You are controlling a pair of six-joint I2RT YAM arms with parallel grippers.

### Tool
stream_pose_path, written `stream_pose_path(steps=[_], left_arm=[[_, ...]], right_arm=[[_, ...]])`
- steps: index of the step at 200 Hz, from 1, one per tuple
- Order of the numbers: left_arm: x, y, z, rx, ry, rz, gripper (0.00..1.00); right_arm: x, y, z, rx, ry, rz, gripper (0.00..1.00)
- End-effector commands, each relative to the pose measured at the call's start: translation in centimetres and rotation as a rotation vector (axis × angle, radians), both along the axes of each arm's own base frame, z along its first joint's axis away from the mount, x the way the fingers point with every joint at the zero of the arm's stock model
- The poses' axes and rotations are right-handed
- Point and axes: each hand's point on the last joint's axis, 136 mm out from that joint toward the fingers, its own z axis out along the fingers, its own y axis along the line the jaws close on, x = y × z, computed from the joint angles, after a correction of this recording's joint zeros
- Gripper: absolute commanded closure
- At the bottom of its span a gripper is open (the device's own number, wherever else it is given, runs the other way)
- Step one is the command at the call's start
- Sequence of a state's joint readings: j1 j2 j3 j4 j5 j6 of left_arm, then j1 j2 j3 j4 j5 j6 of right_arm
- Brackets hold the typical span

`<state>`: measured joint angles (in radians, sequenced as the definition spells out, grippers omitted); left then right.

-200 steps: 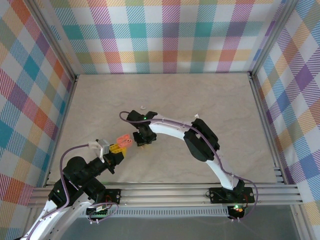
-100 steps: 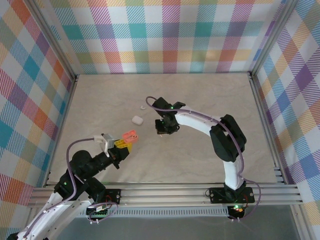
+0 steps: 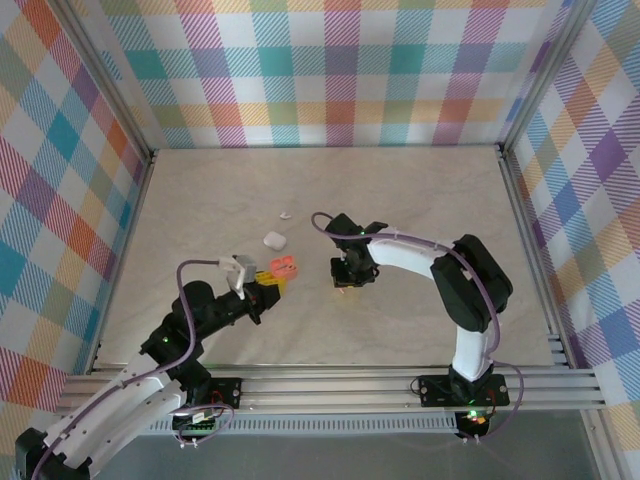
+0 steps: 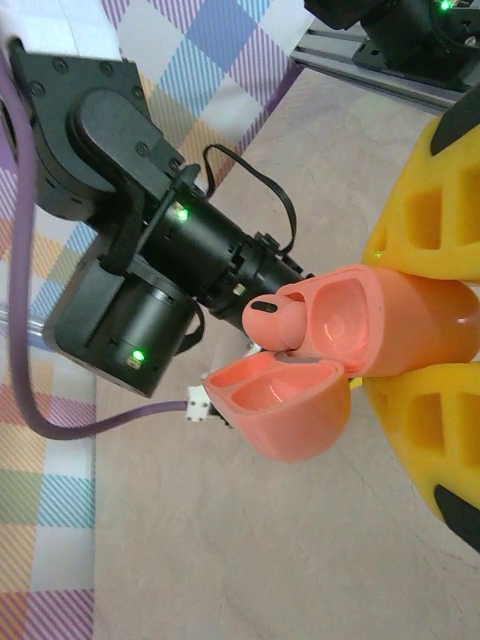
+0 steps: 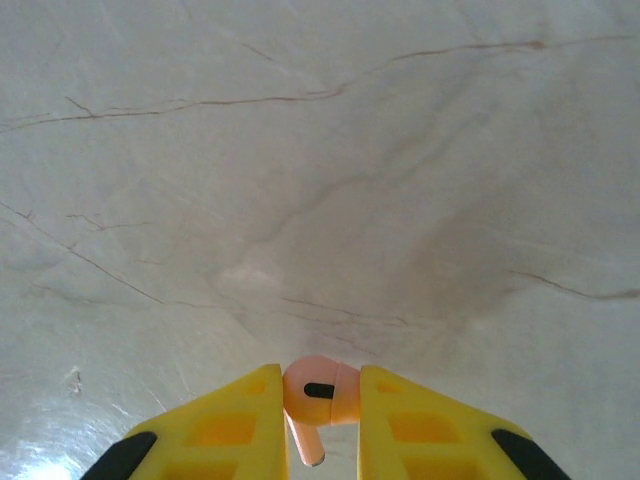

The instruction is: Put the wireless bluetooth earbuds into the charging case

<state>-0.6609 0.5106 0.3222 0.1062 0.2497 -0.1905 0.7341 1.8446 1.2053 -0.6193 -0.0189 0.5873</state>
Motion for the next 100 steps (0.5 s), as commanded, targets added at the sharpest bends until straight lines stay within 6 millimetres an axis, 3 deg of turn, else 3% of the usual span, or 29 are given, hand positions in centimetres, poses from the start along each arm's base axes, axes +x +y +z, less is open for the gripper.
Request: stream_pose_path(steps=[1, 21, 41, 100], left_arm=[[0.1, -1.3, 2.8, -0.05, -0.091, -0.05, 1.0], [0.7, -2.0, 3.2, -0.055, -0.1, -0.064, 1.0], [1.3, -2.9, 3.9, -0.059, -0.109, -0.085, 1.0], [2.5, -4.7, 6.3, -0.115, -0.158, -0.121, 1.0]], right_arm=[[0.9, -0.4, 1.9, 0.057, -0.047, -0.025, 0.8], [0.9, -1.0, 3.3, 0.077, -0.069, -0.035, 0.8], [1.1, -1.4, 6.1, 0.11, -0.126, -0.031, 0.8], [1.4, -0.1, 18.8, 0.338, -0.389, 0.059, 0.8]])
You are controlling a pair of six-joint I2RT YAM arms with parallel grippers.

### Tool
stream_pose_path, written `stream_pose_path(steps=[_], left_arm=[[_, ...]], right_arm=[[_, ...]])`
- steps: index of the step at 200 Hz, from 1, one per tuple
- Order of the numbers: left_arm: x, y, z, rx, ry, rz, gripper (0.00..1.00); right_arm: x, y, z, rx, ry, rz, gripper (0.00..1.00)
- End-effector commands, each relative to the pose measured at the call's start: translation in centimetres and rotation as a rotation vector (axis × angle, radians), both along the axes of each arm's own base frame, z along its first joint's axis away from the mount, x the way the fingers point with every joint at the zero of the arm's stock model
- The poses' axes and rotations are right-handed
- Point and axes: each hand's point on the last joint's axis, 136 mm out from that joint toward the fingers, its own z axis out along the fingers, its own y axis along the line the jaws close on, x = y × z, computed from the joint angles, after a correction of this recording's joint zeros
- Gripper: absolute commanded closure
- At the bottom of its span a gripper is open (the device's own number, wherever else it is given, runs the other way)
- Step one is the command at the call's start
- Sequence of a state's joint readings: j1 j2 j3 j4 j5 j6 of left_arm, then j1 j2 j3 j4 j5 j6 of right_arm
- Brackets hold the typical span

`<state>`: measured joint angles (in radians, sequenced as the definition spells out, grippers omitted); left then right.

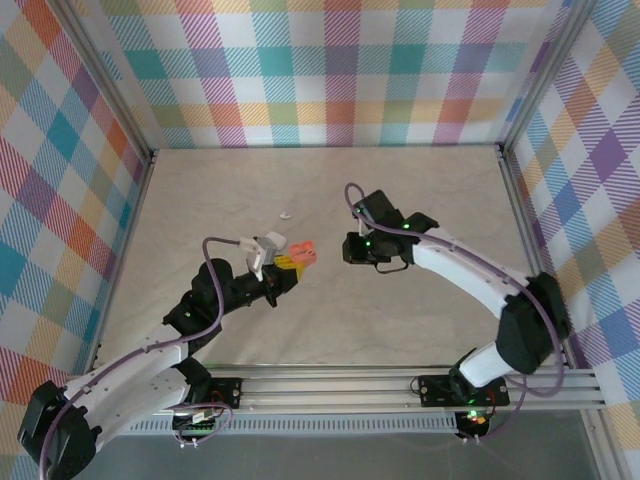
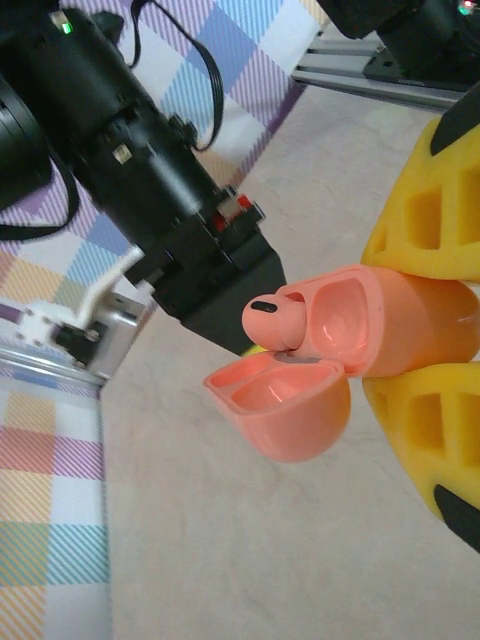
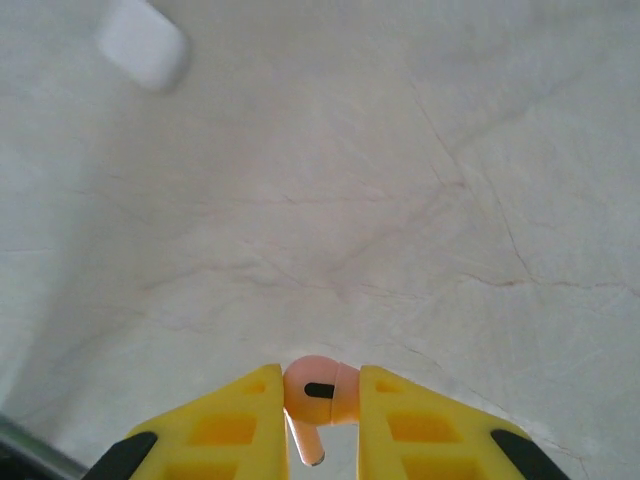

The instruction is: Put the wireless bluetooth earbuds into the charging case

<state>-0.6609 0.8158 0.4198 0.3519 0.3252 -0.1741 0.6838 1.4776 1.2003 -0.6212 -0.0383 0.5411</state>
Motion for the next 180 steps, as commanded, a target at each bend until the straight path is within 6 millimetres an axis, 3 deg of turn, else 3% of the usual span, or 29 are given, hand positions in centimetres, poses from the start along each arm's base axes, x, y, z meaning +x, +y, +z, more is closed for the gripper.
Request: stream_pose_path(steps=[1, 31, 89, 180], left_arm=[[-0.2, -1.0, 4.3, -0.097, -0.119, -0.044, 1.0], [-0.1, -1.6, 5.2, -0.116, -0.134, -0.067, 1.0], [-0.1, -1.8, 7.3, -0.152, -0.214, -0.077, 1.0], [-0.4, -2.0, 9.1, -0.072, -0.309, -0.099, 1.0]], right_arm=[[0.0, 0.8, 5.7, 0.095, -0.121, 0.059, 0.8], [-0.4, 1.1, 11.1, 0.208, -0.239, 0.078, 0.81], [-2.3, 1.6, 18.6, 0.366, -0.407, 0.136, 0.83], [-6.0, 6.2, 24.6, 0.498, -0.573, 0.387, 0.83]])
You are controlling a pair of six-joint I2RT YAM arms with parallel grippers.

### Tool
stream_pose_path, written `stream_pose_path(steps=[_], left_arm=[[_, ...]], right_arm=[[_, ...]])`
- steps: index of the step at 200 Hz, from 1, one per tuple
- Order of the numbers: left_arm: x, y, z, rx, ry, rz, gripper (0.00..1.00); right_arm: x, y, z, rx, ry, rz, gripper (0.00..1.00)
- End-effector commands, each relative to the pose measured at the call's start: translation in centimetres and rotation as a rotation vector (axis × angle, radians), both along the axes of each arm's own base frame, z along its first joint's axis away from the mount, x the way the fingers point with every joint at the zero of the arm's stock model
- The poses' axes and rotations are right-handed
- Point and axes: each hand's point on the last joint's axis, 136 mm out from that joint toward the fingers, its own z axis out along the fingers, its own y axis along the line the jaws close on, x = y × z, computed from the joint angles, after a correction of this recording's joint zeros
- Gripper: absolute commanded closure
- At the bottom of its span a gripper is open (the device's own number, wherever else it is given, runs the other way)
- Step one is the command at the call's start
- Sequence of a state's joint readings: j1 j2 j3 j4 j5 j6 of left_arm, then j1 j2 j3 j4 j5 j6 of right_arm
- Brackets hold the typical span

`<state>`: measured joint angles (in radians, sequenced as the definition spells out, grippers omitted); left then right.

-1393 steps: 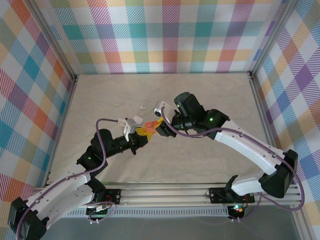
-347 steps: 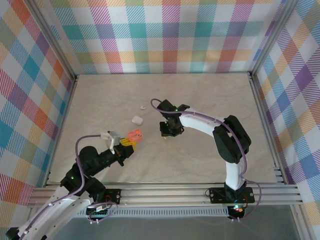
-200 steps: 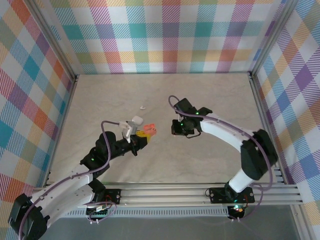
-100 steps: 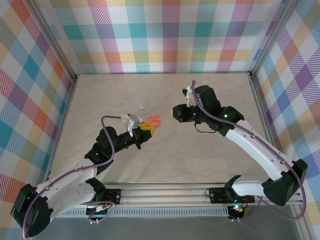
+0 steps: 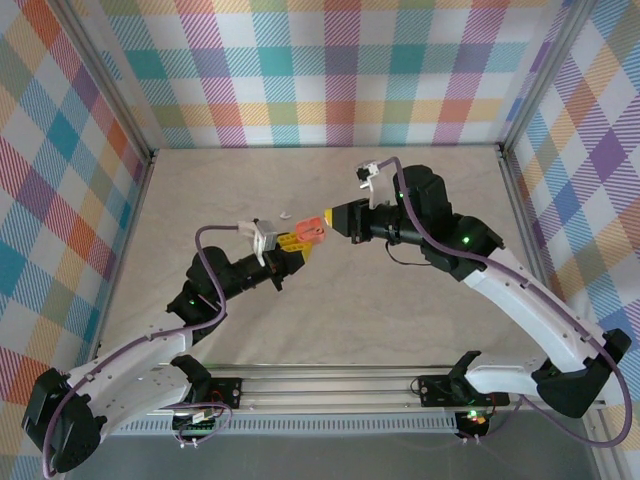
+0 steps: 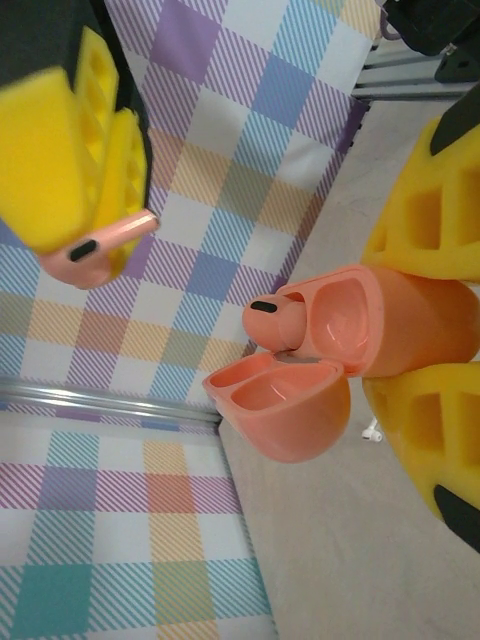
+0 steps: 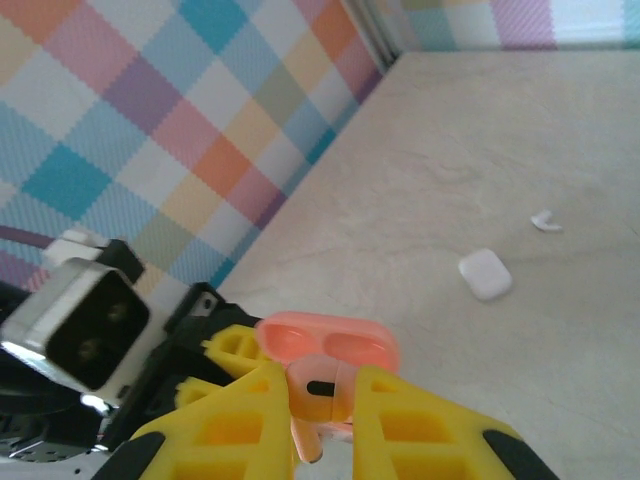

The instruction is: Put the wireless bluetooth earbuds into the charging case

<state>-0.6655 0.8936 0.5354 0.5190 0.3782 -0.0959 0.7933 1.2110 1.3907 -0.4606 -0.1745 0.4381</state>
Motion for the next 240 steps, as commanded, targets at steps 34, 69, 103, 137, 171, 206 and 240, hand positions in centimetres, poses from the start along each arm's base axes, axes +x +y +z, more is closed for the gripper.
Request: stream_pose_path(steps=[34, 69, 103, 137, 171, 206, 240], left_arm=[[-1.2, -0.6, 2.5, 0.041, -0.112, -0.055, 1.0], [-1.5, -0.6, 3.1, 0.028, -0.122, -0.063, 1.0], [-1.7, 0.1, 3.5, -0.018, -0.121, -0.041, 1.0], [-1.7, 0.6, 3.6, -0.043, -0.117, -0.019, 1.0], [-1.4, 0.9, 3.8, -0.062, -0.096, 0.001, 1.0], [-1.2, 0.9, 4.0, -0.079, -0.073, 0.005, 1.0], [-1.2, 1.0, 4.2, -0.09, -0.071, 0.008, 1.0]], right_arm=[[-2.0, 3.8, 3.3, 0.039, -0.18, 0.171, 0.83], [-1.9, 4.9, 2.8, 0.034, -0.193, 0.185, 0.84], [-1.6, 5.4, 2.2, 0.032, -0.203, 0.179, 0.84], [-1.4, 5.7, 1.7, 0.031, -0.213, 0.183, 0.84], [-1.3, 6.0, 1.1, 0.014, -0.248, 0.187, 0.85], [-1.5, 6.4, 0.9, -0.011, -0.308, 0.189, 0.85], [-1.4, 6.6, 0.4, -0.042, -0.347, 0.182, 0.85]])
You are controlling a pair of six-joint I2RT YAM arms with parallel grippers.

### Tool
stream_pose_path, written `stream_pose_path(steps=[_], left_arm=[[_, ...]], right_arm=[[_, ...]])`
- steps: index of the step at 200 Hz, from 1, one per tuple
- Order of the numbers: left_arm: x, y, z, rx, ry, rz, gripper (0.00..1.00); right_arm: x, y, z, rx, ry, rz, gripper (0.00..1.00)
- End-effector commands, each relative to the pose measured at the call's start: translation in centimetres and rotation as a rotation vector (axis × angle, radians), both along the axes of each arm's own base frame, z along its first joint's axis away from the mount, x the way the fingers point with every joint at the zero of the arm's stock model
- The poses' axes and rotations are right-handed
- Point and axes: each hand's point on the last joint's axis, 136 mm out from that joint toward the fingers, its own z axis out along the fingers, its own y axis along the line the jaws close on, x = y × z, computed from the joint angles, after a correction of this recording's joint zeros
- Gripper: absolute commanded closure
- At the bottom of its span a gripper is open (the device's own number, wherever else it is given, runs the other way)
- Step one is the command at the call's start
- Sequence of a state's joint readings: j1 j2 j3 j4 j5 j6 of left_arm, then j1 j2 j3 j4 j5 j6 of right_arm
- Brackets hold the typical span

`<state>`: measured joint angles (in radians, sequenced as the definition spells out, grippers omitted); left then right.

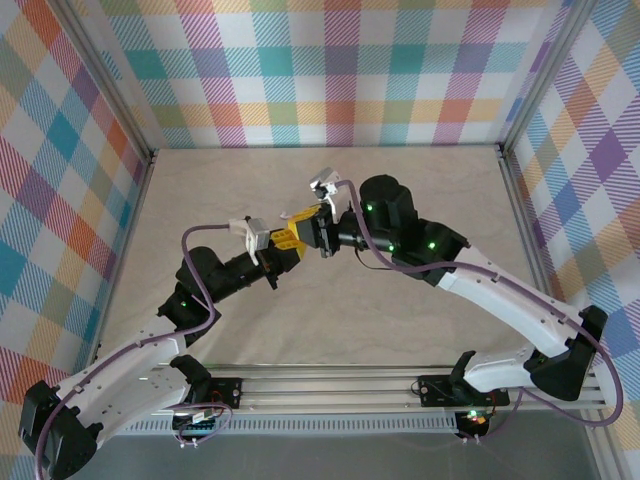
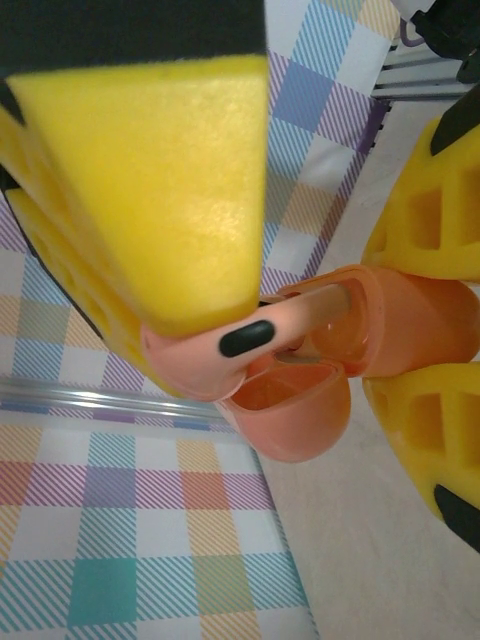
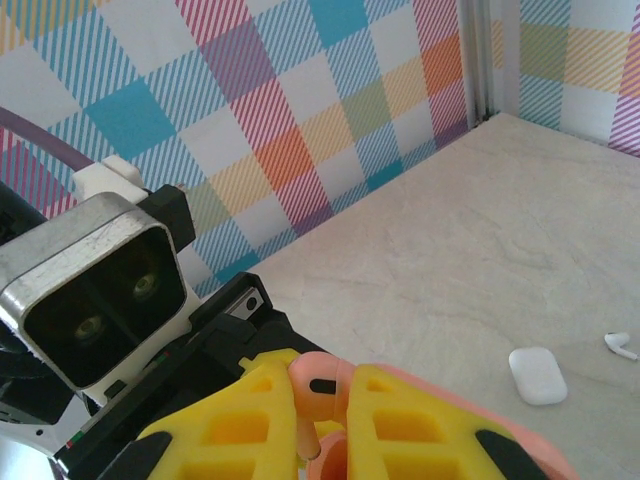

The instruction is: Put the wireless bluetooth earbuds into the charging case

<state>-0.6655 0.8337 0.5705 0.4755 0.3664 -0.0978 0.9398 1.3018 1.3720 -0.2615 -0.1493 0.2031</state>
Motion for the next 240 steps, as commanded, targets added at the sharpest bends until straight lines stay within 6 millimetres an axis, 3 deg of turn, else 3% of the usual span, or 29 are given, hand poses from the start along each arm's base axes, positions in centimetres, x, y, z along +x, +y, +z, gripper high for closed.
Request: stream_pose_path(steps=[1, 240], left_arm=[[-0.5, 0.1, 1.6, -0.056, -0.034, -0.004, 1.0], [-0.7, 1.3, 3.2, -0.127, -0.051, 0.036, 1.0]], right_arm=[[0.6, 0.5, 0.2, -0.004, -0.081, -0.011, 0.85], [1.8, -0.1, -1.9, -0.004, -0.068, -0.131, 0.85]])
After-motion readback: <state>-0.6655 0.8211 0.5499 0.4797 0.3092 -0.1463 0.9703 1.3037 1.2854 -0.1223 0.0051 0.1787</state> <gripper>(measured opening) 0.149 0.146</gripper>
